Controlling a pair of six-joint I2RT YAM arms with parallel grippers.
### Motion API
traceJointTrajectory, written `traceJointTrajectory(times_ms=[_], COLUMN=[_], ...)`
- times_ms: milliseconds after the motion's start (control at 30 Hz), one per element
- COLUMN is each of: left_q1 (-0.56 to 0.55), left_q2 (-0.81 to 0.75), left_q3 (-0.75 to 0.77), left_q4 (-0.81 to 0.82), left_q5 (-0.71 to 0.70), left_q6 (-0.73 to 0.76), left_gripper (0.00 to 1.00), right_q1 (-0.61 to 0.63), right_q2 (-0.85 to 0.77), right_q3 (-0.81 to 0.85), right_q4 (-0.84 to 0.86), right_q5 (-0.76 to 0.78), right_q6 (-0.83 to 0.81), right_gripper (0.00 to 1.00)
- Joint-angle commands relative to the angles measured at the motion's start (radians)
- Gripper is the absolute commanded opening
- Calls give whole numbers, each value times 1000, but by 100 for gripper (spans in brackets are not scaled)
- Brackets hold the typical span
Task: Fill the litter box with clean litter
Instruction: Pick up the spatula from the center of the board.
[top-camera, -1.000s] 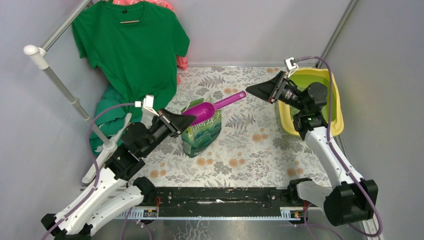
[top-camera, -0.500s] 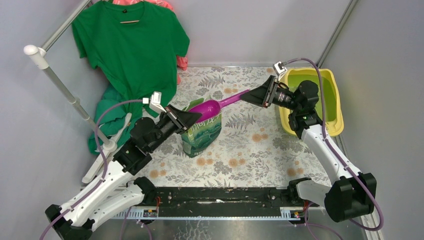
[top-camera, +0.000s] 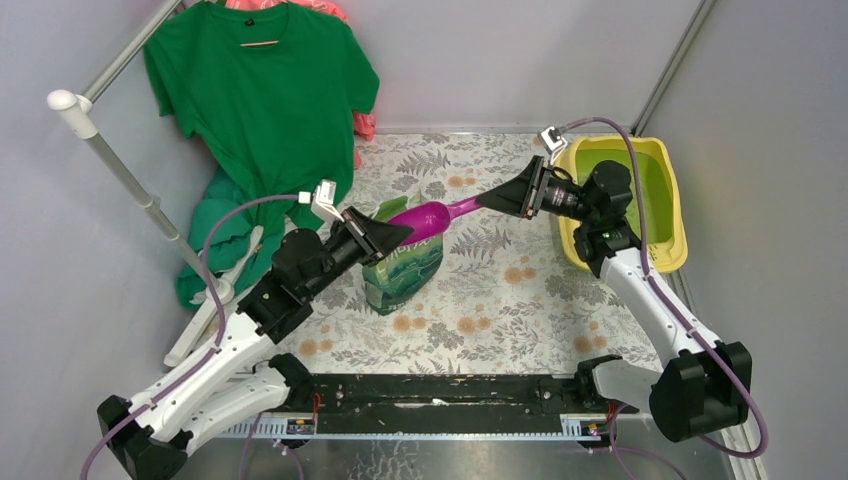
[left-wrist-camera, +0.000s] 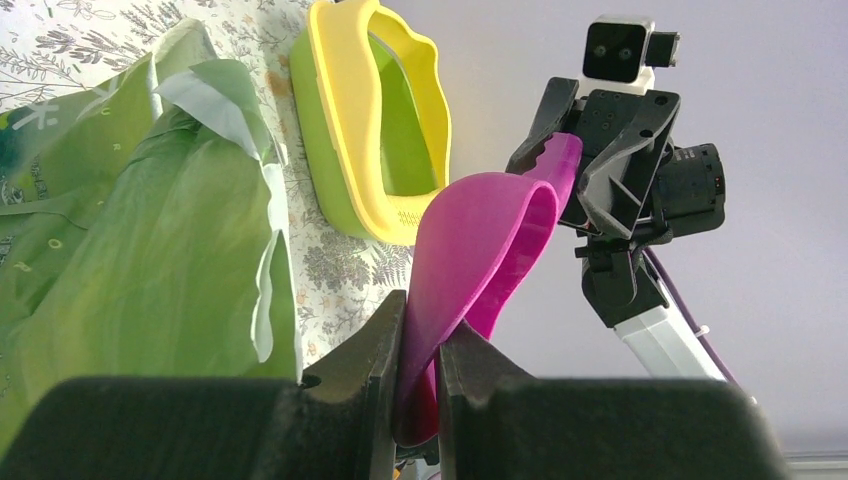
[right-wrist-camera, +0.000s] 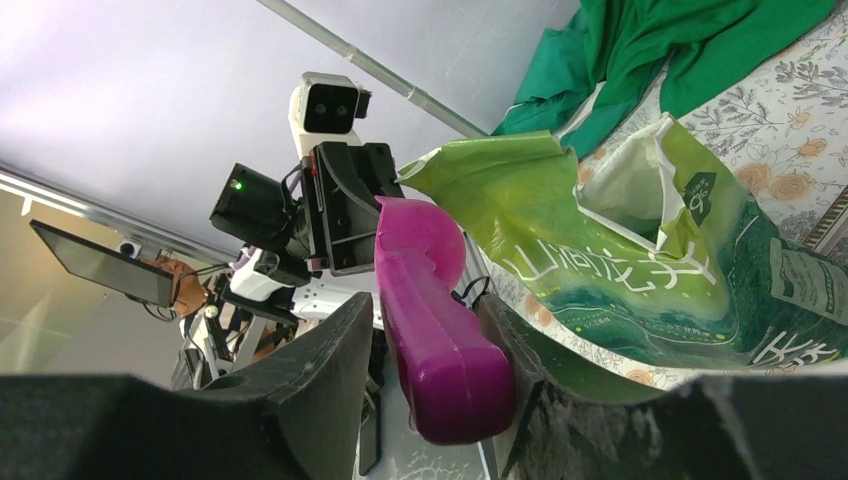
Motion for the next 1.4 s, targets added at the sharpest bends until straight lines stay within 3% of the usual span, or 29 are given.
traceJointTrajectory(times_ms=[0, 100, 300, 400, 567, 600, 667, 800, 1033, 1200, 1367], left_q1=[-2, -1, 0, -1, -2, 0, 0, 0, 0, 0, 1], left_q2=[17, 23, 30, 39, 38, 37, 34, 1, -64, -133, -130], left_q3=[-3, 0, 6, 7, 3, 6, 38, 123, 269, 298, 249], left_q4=[76, 76, 70, 67, 56, 47, 0, -94, -278, -483, -559], left_q5=[11, 20, 48, 56, 35, 28, 2, -32, -70, -209, -280], left_q6=[-2, 0, 1, 2, 4, 8, 35, 86, 158, 220, 267], left_gripper=[15, 15, 16, 16, 17, 23, 46, 58, 65, 72, 77], right_q1=[18, 20, 20, 20, 20, 20, 20, 20, 20, 20, 27], right_q2=[-21, -17, -14, -16, -27, -33, -46, -75, -68, -9, 88], right_q3=[6, 7, 11, 13, 7, 7, 18, 92, 290, 500, 704], right_q4=[8, 4, 7, 14, 12, 5, -32, -230, -666, -979, -1187], right_q5=[-39, -41, -36, -42, -45, -42, -39, 17, 133, 274, 410], right_q6=[-42, -45, -47, -43, -40, -39, -50, -144, -347, -519, -636], right_gripper=[50, 47, 51, 41, 16, 14, 11, 8, 4, 0, 0])
